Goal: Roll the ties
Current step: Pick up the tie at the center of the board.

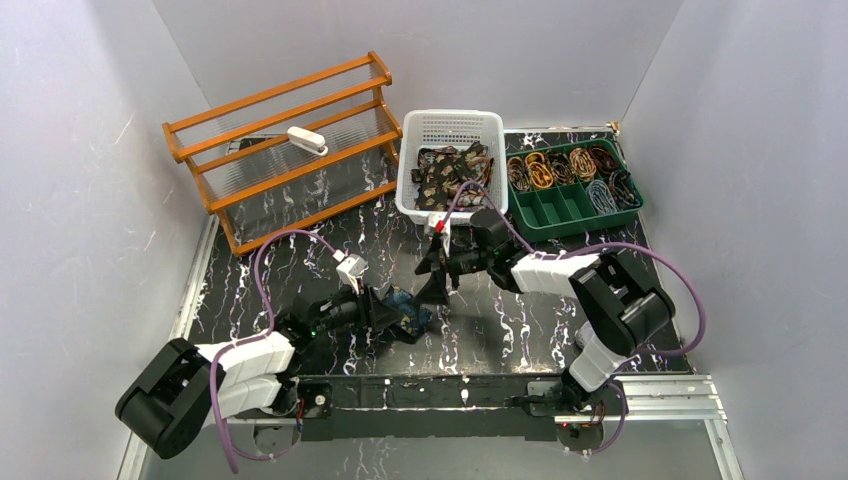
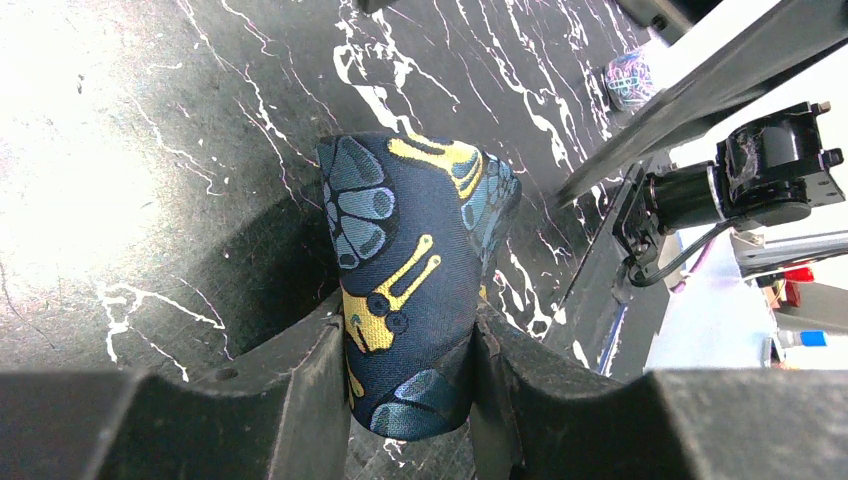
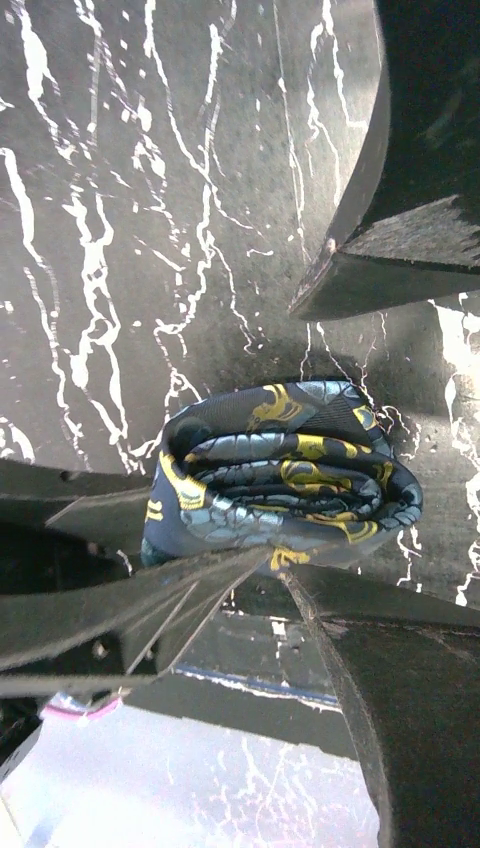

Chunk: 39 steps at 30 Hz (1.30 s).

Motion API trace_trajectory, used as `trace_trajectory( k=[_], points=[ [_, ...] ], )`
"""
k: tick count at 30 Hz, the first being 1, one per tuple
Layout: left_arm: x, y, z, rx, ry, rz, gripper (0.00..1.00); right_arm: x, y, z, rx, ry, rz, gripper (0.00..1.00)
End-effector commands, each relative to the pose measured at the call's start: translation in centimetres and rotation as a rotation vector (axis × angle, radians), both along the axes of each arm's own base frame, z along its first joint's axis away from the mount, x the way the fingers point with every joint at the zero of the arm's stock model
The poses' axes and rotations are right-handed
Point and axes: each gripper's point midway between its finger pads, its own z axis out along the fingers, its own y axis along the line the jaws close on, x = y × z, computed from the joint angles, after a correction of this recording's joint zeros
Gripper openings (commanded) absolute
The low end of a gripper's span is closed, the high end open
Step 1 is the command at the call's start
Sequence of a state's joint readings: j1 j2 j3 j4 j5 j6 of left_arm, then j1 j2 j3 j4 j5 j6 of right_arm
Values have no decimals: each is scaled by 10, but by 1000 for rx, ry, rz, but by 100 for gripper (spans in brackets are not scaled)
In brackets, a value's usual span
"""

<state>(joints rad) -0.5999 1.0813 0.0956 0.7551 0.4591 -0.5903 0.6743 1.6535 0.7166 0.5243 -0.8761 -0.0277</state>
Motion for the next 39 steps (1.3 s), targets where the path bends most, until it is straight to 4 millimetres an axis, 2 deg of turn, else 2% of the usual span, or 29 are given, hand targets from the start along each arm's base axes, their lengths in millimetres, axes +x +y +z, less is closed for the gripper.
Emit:
trace_trajectory(
  k=[1,3,5,8,12,16,19,21,26,33,39],
  points=[
    [4,-3,6,-7,-40,-1,29,11,-5,41,82,-13,25,99],
    [5,-3,7,-6,-43,-3,29,27,-14,33,59,10,-47,99],
    [7,-3,9,-7,-50,5,29,35,-18,33,58,49,-85,99],
    [6,-3,13,-18,-60,2,29,44,-21,37,63,-14,-162,99],
    [5,-4,15,-25,-69,-9,28,36,-25,45,134,-156,-133,99],
    [10,-9,27,-55,-84,-4,28,5,-21,35,151,-159,70,99],
    [7,-15,33,-67,-93,-48,28,-10,-15,32,173,-170,114,99],
    [7,-17,34,-70,-90,-56,28,-13,-9,30,170,-169,126,99],
    [6,-18,37,-75,-94,-66,26,-5,0,22,128,-163,78,99],
    [6,-19,40,-79,-109,-76,25,-31,7,17,126,-105,188,99],
    [6,-22,49,-94,-133,-92,23,-37,14,9,79,-29,207,99]
  ],
)
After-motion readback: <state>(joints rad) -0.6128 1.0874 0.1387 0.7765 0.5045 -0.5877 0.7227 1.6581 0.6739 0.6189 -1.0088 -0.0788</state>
